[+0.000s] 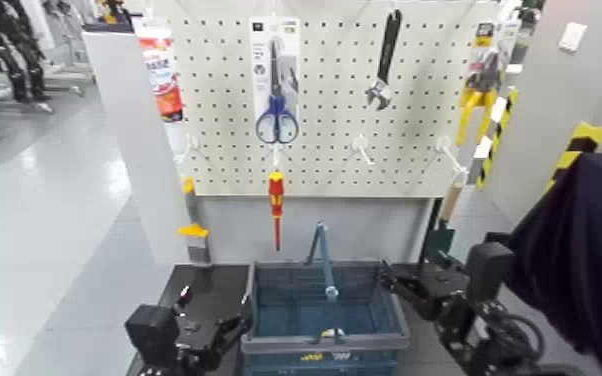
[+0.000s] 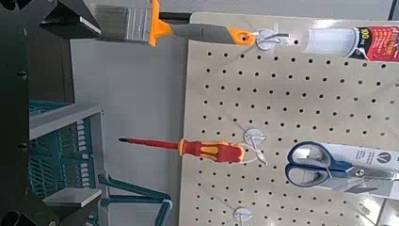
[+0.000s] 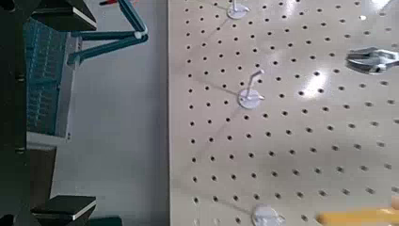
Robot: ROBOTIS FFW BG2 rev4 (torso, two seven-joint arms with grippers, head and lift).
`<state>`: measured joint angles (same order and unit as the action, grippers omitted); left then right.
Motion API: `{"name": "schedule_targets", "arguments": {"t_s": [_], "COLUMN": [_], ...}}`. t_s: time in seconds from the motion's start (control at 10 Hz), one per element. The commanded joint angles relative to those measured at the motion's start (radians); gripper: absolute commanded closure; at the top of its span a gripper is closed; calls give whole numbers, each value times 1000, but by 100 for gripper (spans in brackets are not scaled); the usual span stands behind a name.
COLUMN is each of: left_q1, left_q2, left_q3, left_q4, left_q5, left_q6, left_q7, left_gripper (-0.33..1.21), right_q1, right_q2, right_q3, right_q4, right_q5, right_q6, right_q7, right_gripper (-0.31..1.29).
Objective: Put the yellow roller into the crate.
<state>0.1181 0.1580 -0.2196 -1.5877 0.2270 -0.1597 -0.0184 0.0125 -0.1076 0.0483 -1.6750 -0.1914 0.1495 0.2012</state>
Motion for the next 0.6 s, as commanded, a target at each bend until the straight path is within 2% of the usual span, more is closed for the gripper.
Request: {"name": "schedule_targets", "arguments": {"t_s": [0.1,0.3,0.4,0.6], "left_q1": [3,5,6,9], "left_q2": [-2,-3,-2,-2], "left_q3": [5,5,5,9], "left_q4": [0,-2,-3,-8], "left_q5": [0,0,0,-2], "left_q6": [0,0,2,2], "left_q7": [0,0,0,0], "left_gripper": [11,11,11,11], "right_q1": [127,218,262,339], "right_q2": [11,25,26,54], "right_q3": [-39,-68,-68,-68], "right_q4": [-130,-200,-213,-219], "right_q5": [69,121,139,185], "right_q6": [-54,-93,-126,-168], "right_q7": [-49,-72,-98,-109], "right_gripper": [2,2,3,3]}}
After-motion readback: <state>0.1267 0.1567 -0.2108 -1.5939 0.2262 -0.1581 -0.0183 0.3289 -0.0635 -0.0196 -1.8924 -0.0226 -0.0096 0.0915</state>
